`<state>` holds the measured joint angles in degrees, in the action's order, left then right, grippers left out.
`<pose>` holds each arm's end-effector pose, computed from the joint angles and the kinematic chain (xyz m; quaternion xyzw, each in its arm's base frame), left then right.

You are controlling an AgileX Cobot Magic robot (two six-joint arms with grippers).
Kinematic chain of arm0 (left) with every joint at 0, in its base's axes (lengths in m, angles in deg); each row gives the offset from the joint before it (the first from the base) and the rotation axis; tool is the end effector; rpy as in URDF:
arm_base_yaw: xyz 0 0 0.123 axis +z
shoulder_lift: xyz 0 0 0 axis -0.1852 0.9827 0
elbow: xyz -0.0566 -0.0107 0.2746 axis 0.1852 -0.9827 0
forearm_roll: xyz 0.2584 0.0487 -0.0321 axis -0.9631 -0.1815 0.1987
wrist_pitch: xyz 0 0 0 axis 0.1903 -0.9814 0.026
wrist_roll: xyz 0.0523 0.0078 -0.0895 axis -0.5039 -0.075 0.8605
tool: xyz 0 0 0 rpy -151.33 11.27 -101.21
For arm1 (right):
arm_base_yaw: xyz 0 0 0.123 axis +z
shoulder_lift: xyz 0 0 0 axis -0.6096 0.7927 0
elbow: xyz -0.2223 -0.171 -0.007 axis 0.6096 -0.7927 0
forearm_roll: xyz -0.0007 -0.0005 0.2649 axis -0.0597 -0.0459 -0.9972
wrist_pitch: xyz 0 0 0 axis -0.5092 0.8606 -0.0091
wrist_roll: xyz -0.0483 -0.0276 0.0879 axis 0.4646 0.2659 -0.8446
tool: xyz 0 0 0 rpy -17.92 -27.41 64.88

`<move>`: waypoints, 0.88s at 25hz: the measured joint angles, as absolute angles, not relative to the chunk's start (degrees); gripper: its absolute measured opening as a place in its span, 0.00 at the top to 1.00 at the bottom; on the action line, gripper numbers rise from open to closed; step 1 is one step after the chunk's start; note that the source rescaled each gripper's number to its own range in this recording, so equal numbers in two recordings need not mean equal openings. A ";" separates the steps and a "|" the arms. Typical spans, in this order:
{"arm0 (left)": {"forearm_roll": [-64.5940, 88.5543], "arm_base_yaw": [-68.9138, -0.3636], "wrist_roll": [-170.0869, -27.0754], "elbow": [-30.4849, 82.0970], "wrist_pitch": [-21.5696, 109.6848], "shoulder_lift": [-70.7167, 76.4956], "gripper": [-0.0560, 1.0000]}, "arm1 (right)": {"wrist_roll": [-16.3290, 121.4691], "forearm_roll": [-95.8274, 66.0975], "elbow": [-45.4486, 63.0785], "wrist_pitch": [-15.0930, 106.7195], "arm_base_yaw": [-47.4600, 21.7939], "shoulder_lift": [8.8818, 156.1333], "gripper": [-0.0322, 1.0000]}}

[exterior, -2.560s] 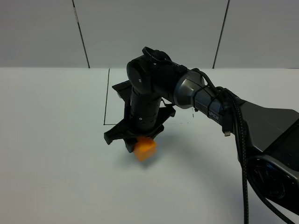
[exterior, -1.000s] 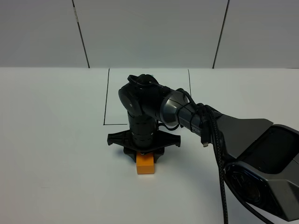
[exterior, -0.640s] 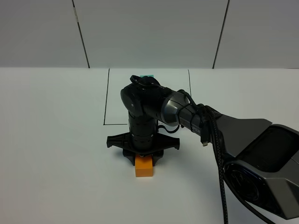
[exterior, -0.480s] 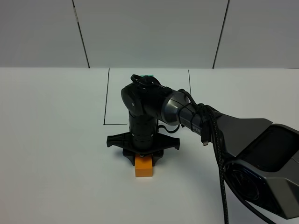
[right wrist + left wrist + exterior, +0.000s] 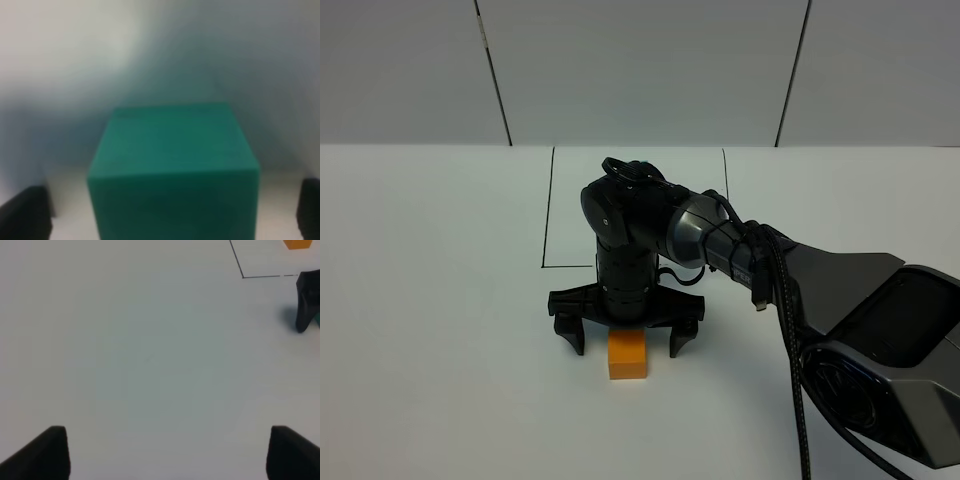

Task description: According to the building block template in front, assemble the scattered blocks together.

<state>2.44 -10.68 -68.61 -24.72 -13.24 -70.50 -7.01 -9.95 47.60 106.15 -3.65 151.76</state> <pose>0.0209 -0.0063 0.2796 0.0321 0.8509 -0.0158 0.5241 0.4158 0.2857 0.0941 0.0332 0.9990 0.0302 0.0002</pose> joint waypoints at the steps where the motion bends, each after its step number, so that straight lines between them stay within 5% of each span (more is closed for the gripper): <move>1: 2.44 -10.68 -68.61 -24.72 -13.24 -70.50 0.29 | -7.01 -9.95 47.60 106.15 -3.65 151.71 0.00; 22: 2.44 -10.68 -68.61 -24.72 -13.24 -70.50 0.29 | 0.07 -10.12 49.46 106.25 -10.62 134.07 0.00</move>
